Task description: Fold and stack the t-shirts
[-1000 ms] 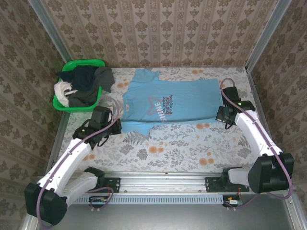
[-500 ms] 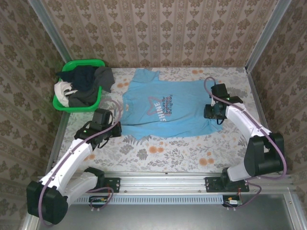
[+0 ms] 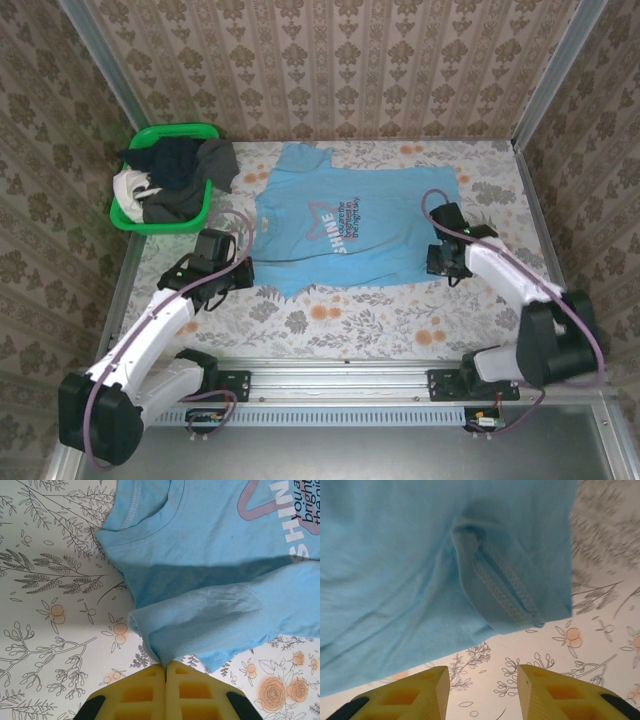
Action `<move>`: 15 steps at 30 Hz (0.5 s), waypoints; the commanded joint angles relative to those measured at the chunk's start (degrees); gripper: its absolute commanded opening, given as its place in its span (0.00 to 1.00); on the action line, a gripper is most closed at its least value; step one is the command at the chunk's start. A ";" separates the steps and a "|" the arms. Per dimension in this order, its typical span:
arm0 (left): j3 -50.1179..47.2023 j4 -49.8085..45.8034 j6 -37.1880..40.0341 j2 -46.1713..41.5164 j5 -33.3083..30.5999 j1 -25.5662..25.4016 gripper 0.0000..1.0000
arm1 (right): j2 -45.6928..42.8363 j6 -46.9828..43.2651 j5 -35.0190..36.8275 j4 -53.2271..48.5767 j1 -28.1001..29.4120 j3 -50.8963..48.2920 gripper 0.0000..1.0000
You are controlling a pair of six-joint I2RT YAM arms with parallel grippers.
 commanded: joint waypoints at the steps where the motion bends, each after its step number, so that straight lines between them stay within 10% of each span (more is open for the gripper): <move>1: -0.92 0.78 -0.39 -0.30 0.98 0.58 0.00 | 6.26 -1.57 5.62 -0.45 0.90 4.55 0.43; 8: -1.13 1.24 -0.09 -0.46 1.08 0.91 0.00 | 17.04 -3.24 12.38 -1.45 0.98 9.79 0.38; 15: -0.46 0.96 0.33 -0.15 1.25 1.70 0.00 | 19.12 -3.86 17.26 -3.96 0.85 11.31 0.12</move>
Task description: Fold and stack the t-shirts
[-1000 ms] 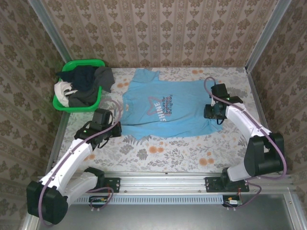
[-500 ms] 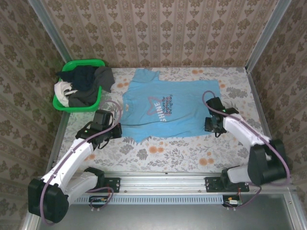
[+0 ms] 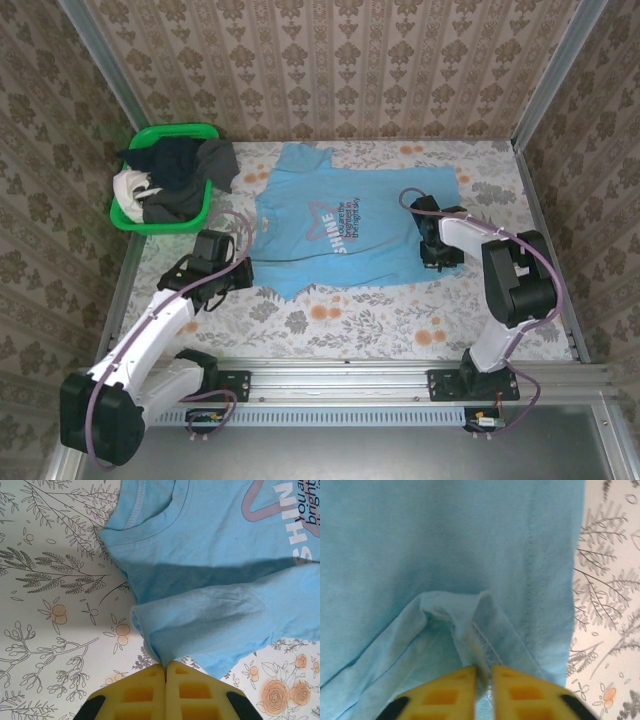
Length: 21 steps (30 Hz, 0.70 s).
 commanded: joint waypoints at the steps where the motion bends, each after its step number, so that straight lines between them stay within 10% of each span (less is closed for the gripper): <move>1: 0.48 0.01 0.39 -0.06 0.86 0.67 0.00 | -0.61 -0.34 5.45 -3.89 0.09 1.79 0.09; 21: 7.47 -2.66 3.07 2.16 1.75 3.40 0.00 | -16.60 -0.51 7.72 -8.81 -6.43 2.34 0.00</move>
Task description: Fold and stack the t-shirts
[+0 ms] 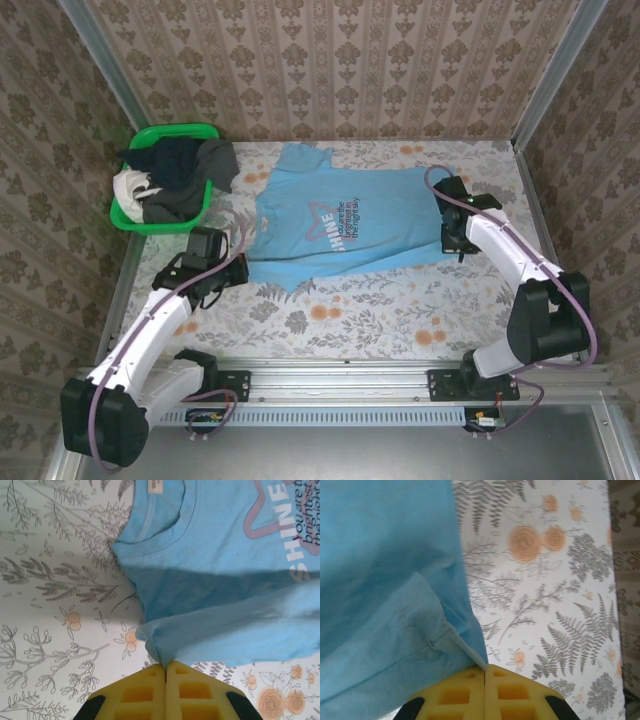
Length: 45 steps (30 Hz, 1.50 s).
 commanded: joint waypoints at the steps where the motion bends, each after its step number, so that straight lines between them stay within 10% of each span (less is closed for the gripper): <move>1: 5.27 -1.54 2.75 1.99 0.76 0.57 0.00 | -3.97 -0.64 2.58 5.48 -1.37 -4.66 0.00; 10: 6.60 -1.85 3.76 2.93 2.92 1.55 0.00 | -14.46 -4.05 -20.99 17.79 -8.22 -12.63 0.00; 16: 7.88 -2.38 4.88 3.73 2.75 1.52 0.00 | -16.71 -3.35 -18.65 19.40 -8.36 -15.14 0.00; 36: 42.23 -9.42 17.20 45.81 3.44 1.18 0.00 | 3.97 -3.34 -8.05 24.20 -8.92 -3.06 0.00; 45: 34.61 -12.97 15.95 27.01 0.74 -0.09 0.00 | -14.40 -1.54 -14.61 20.23 -8.67 -9.60 0.00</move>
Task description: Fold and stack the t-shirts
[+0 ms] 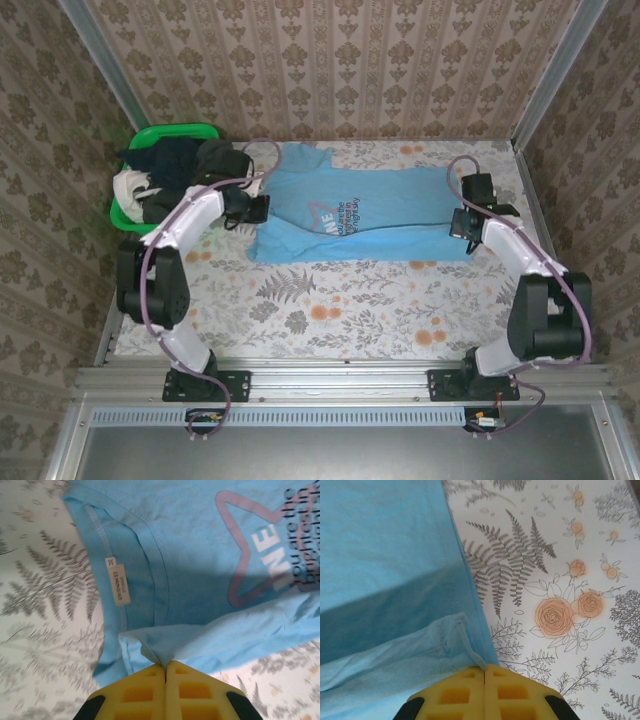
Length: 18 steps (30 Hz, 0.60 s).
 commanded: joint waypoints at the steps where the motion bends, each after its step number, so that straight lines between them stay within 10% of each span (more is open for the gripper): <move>1: -3.53 -3.82 -0.36 -12.35 -2.71 -1.73 0.00 | -10.97 1.75 -3.16 -3.23 0.13 -3.42 0.00; 12: -21.11 -8.68 -10.70 -37.73 -10.06 -11.53 0.00 | -32.12 7.14 -7.94 -7.98 1.91 -12.94 0.00; 18: -20.18 -6.00 -7.72 -33.70 -11.07 -11.26 0.00 | -29.17 8.97 -7.36 -5.87 1.91 -14.85 0.00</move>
